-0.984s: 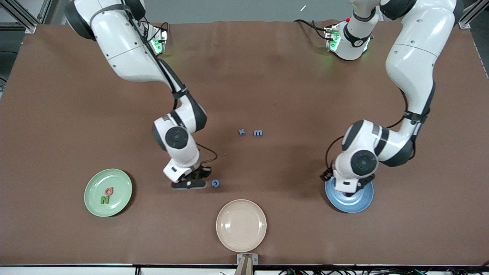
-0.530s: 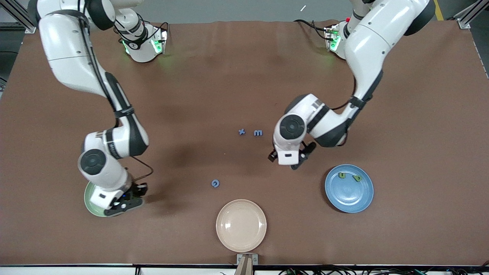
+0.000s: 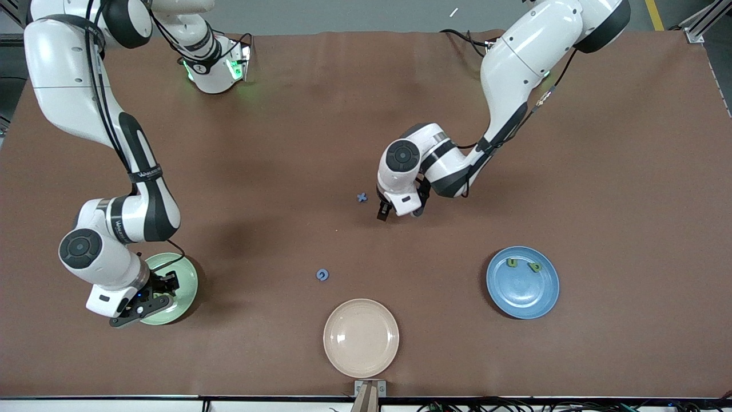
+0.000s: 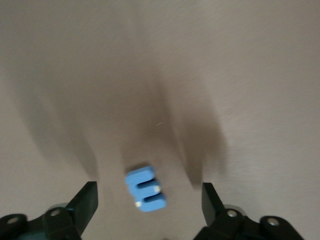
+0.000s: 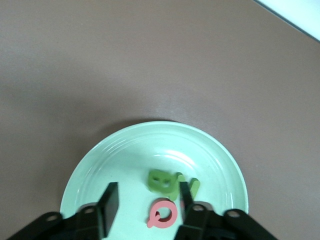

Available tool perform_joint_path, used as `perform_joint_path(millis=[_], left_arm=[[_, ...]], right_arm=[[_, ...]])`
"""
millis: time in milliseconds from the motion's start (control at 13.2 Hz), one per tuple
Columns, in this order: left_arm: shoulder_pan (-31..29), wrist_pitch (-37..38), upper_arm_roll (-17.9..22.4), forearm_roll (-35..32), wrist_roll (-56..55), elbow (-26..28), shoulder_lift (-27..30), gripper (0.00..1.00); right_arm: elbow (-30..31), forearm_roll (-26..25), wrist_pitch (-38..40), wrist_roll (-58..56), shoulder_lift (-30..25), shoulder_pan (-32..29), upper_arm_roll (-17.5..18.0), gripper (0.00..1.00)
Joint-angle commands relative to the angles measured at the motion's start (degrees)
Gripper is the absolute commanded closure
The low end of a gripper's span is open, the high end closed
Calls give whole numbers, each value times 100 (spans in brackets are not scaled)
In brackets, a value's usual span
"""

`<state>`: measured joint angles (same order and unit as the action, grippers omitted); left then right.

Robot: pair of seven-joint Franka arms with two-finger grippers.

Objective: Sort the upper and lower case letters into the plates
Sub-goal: 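Grasp the blue m with the left gripper while the right gripper reaches G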

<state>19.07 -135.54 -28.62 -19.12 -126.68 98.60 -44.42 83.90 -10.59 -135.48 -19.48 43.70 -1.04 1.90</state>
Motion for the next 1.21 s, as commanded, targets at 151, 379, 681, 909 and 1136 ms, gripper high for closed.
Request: perform_joint_path(millis=[151,379,681,909,1136], left_arm=[[150,-130,41,-382,-840,326,171,22],[132,-175,41,-382,-841,327,118,48],[-86,-131,76,-531,-710,274,205,100],[-762,316,41,-681,438,283,793,100],[-1378,590,32,-681,1757,265,1075,100]], right_arm=[[135,339,39,1415,-125,409,205,0],[74,356,-13,3390,-90,1208,214,0],[-400,268,-48,6434,173,2168,188,0],[-611,277,-136,7614,427,2467,188,0],[-980,251,-286,8195,867,2687,170,0]])
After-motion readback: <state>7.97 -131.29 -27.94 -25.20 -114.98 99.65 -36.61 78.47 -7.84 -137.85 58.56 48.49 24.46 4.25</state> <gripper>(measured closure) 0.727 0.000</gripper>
